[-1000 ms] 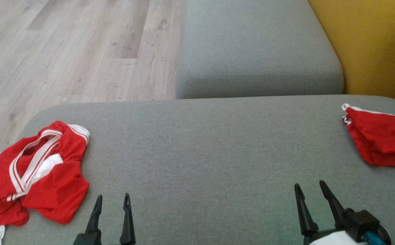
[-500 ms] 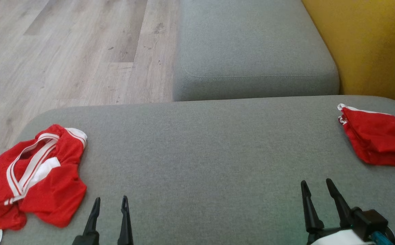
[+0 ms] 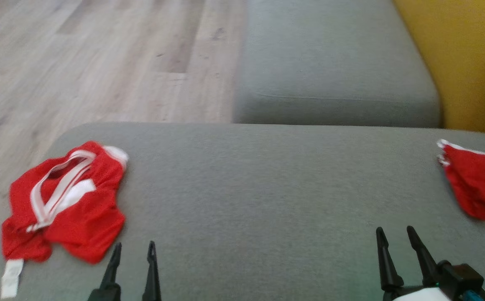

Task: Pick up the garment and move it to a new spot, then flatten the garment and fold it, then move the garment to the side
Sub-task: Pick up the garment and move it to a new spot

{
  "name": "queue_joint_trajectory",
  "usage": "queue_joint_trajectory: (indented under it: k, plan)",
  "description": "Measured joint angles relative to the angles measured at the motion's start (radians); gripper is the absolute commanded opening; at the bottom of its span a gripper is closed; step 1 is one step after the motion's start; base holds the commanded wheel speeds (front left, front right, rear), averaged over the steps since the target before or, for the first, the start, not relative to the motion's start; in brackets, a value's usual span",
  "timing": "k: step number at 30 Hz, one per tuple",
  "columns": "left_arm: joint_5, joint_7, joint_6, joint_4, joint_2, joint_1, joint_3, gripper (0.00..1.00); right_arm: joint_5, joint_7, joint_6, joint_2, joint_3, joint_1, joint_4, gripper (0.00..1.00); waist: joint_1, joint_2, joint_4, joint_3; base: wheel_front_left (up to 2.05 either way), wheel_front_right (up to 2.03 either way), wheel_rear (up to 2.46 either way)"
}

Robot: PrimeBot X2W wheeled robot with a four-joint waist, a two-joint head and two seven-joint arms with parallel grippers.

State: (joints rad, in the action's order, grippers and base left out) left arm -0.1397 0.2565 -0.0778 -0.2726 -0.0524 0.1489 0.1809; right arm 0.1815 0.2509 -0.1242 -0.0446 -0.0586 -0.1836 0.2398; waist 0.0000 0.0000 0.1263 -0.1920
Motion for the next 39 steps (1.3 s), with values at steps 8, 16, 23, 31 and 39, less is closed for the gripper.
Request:
queue_joint_trajectory:
  k: [8, 16, 23, 31, 39]
  plan:
    - [0.018, 0.0, 0.008, 0.006, -0.008, 0.0, -0.077, 1.0, 0.024, 0.0, 0.0, 0.001, -0.008, 0.01, -0.012, 1.0, 0.0, 0.0, 0.166, 0.018, 0.0, 0.0, 0.0]
    - [0.005, 0.0, 0.0, 0.087, -0.006, -0.012, -0.192, 1.0, -0.003, 0.0, 0.0, 0.001, -0.047, 0.188, 0.003, 1.0, 0.0003, 0.0, 0.313, 0.133, 0.0, 0.0, 0.0]
    - [0.023, 0.0, 0.057, 0.075, -0.015, -0.148, -0.219, 1.0, -0.079, 0.0, 0.0, 0.0, -0.04, 0.196, 0.022, 1.0, 0.0003, 0.0, 0.38, 0.216, 0.0, 0.0, 0.0]
    - [0.037, -0.079, 0.145, -0.304, -0.067, -0.546, -0.159, 1.0, -0.134, 0.0, 0.0, -0.066, 0.025, 0.168, -0.039, 1.0, 0.0001, 0.0, 0.41, 0.299, 0.0, 0.0, 0.0]
    - [-0.007, -0.275, 0.159, -0.691, -0.07, -0.918, -0.178, 1.0, -0.159, 0.0, 0.0, -0.169, 0.021, 0.216, -0.083, 1.0, 0.0003, 0.0, 0.364, 0.442, 0.0, 0.0, 0.0]
